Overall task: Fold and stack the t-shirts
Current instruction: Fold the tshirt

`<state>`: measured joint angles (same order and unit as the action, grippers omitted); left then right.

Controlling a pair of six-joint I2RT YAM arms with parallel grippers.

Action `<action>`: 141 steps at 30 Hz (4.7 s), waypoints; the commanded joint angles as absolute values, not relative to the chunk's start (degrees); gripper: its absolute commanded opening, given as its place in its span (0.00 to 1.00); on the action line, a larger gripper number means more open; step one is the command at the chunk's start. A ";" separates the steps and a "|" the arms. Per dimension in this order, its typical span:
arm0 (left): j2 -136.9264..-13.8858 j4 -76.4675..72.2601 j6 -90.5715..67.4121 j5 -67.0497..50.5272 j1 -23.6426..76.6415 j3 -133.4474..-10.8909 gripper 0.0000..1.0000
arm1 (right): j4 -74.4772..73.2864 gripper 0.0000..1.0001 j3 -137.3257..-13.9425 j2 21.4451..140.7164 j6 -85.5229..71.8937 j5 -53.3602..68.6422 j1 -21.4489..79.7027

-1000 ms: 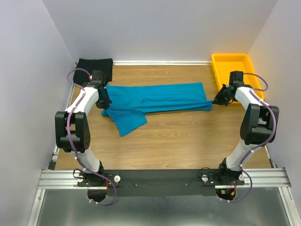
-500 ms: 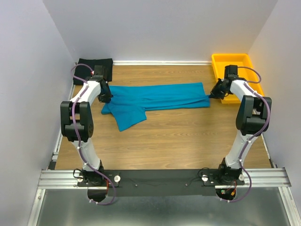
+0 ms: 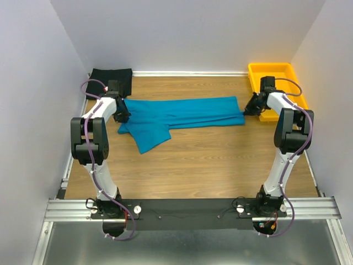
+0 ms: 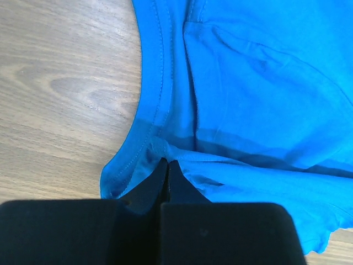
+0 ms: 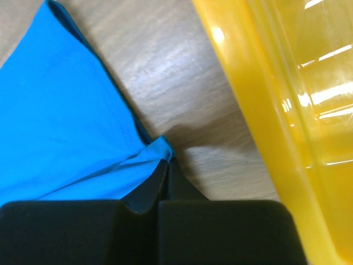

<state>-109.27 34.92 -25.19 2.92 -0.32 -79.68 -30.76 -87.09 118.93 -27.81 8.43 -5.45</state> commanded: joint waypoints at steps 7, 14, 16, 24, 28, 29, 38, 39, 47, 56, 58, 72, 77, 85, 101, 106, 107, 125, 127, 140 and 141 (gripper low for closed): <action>-105.04 31.29 -27.60 3.34 -1.06 -76.99 0.24 | -31.20 0.25 -92.72 119.97 -25.93 10.37 -3.96; -96.52 27.69 -30.50 4.13 -0.44 -71.55 0.81 | -31.20 0.60 -94.13 115.32 -22.33 6.25 2.36; -93.00 27.51 -30.50 5.27 -0.18 -69.79 0.89 | -31.11 0.63 -93.69 114.00 -21.36 5.27 4.12; -86.49 30.31 -28.13 6.07 9.91 -58.38 0.90 | -26.56 0.65 -89.39 112.84 -18.37 17.10 16.69; -86.22 30.85 -27.42 5.19 11.25 -54.85 0.87 | -23.47 0.64 -88.24 116.18 -19.60 23.64 22.40; -86.13 30.68 -27.25 4.75 11.34 -54.23 0.86 | -22.94 0.63 -88.16 116.89 -20.38 24.16 24.59; -88.68 28.13 -25.58 1.32 13.01 -50.63 0.68 | -18.11 0.55 -88.33 124.45 -24.52 29.26 31.63; -89.12 27.69 -25.58 0.88 13.01 -50.63 0.65 | -17.76 0.54 -88.59 125.50 -24.78 29.79 32.08; -92.63 27.07 -24.00 -2.37 13.71 -49.92 0.56 | -17.05 0.47 -89.21 129.02 -26.54 31.64 35.86; -93.60 27.60 -22.76 -3.25 13.80 -50.89 0.30 | -17.31 0.36 -90.00 131.04 -26.63 33.92 36.83; -93.87 27.69 -22.68 -3.25 13.80 -51.68 0.21 | -17.31 0.32 -90.35 131.22 -26.46 34.36 36.74; -92.55 26.63 -23.73 2.37 12.66 -60.54 0.00 | -17.23 0.01 -97.37 131.04 -26.45 27.70 36.56; -94.74 24.09 -23.91 4.39 10.64 -66.26 0.00 | -17.23 0.01 -102.03 132.27 -27.42 26.02 34.72; -104.83 19.25 -23.90 5.27 9.23 -79.97 0.00 | -17.23 0.01 -113.54 139.12 -28.83 26.10 31.47; -119.00 10.63 -24.70 3.34 8.79 -92.37 0.00 | -16.61 0.01 -129.81 149.85 -29.62 23.90 28.39; -117.51 10.98 -25.22 3.69 8.53 -90.09 0.00 | -16.35 0.01 -128.94 149.06 -29.36 25.57 28.48; -117.42 11.51 -25.66 3.60 8.44 -90.00 0.00 | -16.35 0.01 -128.41 148.89 -29.36 26.10 28.39; -120.41 27.42 -23.56 4.48 5.71 -98.26 0.00 | -16.35 0.01 -122.70 144.93 -27.86 27.60 28.39; -121.81 28.38 -23.38 3.43 5.71 -98.61 0.00 | -16.35 0.01 -122.35 145.11 -27.86 27.69 28.39; -127.35 28.21 -23.82 4.22 5.71 -98.70 0.03 | -16.44 0.01 -122.26 145.81 -27.42 26.90 28.39; -127.27 28.04 -23.91 4.74 5.80 -98.61 0.10 | -16.44 0.02 -122.26 145.55 -27.25 26.72 28.39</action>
<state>-126.78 27.14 -24.21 3.44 6.07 -98.02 -16.34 -122.34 147.41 -28.47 26.65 28.64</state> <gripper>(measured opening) 0.054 0.009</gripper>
